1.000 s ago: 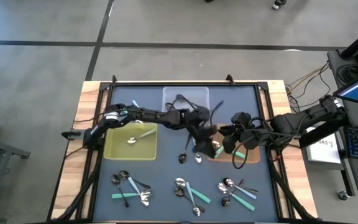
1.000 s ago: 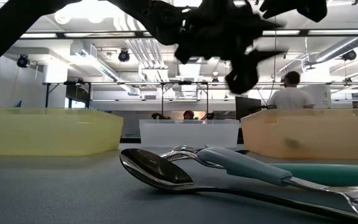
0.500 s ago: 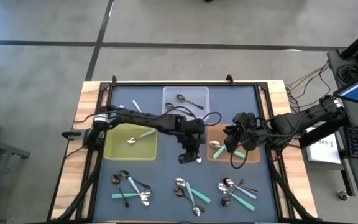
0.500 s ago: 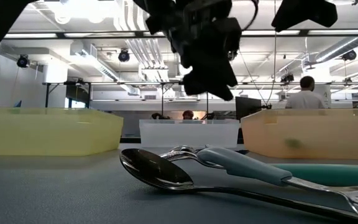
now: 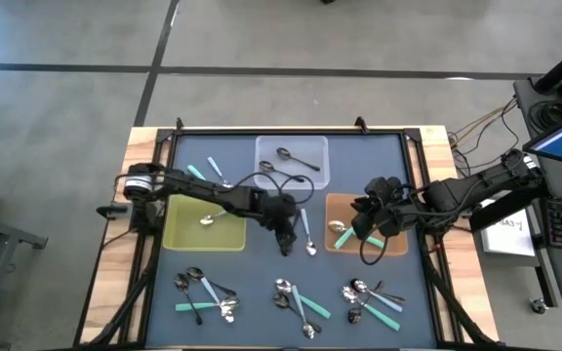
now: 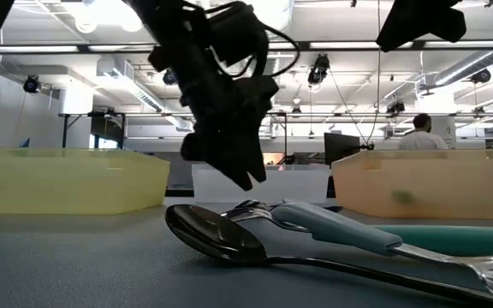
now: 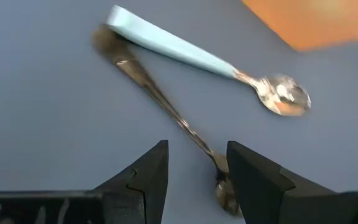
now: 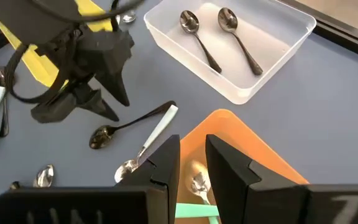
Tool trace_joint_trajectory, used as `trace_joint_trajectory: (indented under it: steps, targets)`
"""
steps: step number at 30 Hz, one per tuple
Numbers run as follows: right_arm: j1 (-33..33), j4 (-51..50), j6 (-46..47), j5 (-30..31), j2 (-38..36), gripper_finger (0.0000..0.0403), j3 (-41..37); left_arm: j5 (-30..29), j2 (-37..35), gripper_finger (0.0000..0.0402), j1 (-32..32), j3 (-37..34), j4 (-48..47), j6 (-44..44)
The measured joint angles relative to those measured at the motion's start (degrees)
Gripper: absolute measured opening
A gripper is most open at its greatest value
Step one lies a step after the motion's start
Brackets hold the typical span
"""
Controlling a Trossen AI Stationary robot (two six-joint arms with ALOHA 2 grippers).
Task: Sort silverware by color (type)
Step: Put the black spoon into the transparent bin
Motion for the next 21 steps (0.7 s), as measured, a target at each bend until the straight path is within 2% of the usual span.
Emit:
trace_joint_trajectory:
  steps: [5,21]
  targets:
    - [0.0,-0.31,-0.04,0.02,0.02,0.0068,-0.11,-1.56,-0.37,0.0145,-0.06,-2.48,2.26,-3.61]
    - [0.0,-0.3,2.16,0.06,0.02,0.0068,-0.15,-6.99,0.17,0.0145,-3.31,-0.6,2.47,-6.39]
